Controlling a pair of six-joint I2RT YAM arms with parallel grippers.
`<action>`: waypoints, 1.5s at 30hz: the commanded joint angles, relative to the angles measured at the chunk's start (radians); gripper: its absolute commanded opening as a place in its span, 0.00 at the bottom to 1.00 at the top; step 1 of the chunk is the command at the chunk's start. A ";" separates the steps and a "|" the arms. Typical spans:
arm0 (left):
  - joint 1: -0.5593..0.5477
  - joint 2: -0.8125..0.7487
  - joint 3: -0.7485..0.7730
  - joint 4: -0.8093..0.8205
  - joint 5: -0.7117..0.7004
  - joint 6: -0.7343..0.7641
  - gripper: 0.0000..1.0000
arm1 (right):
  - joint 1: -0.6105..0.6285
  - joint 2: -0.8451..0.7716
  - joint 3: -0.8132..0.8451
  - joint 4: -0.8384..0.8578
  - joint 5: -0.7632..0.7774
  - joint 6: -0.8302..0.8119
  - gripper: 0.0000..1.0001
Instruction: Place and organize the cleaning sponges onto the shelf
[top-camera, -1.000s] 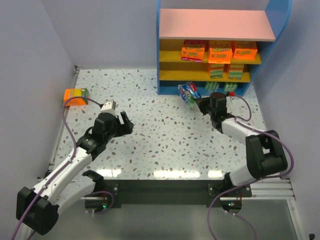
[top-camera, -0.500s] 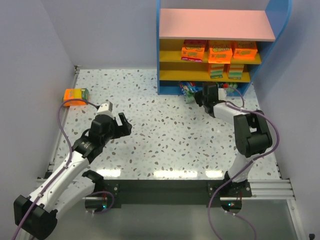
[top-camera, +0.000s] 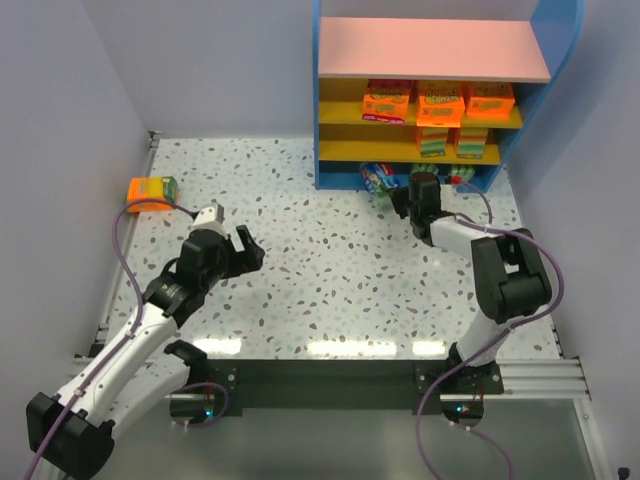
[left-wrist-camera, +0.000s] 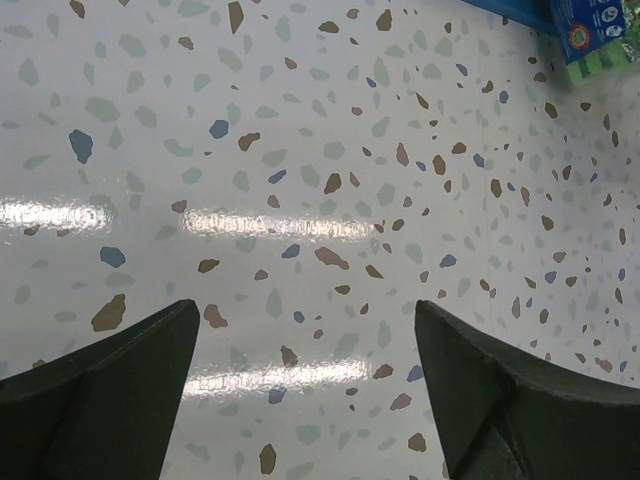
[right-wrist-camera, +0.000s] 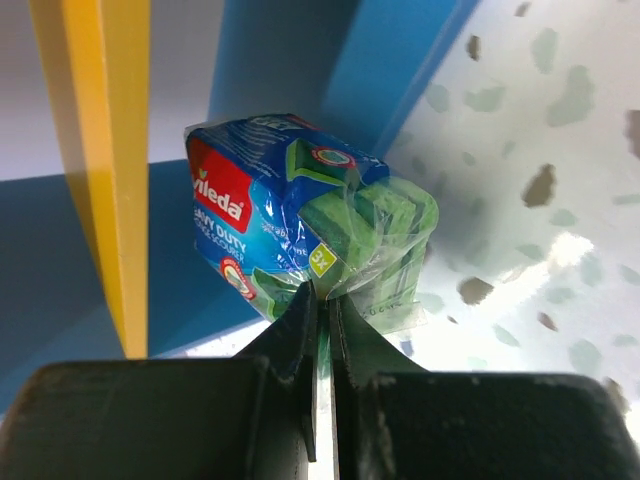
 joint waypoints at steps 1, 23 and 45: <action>0.000 -0.017 0.037 0.003 -0.003 -0.011 0.95 | -0.004 0.054 0.090 0.104 0.047 0.060 0.00; 0.001 -0.014 0.071 -0.049 -0.105 -0.031 1.00 | 0.007 0.341 0.259 0.227 0.242 0.273 0.00; 0.027 0.075 0.092 0.035 -0.230 -0.008 1.00 | 0.016 0.127 -0.118 0.736 0.002 0.243 0.68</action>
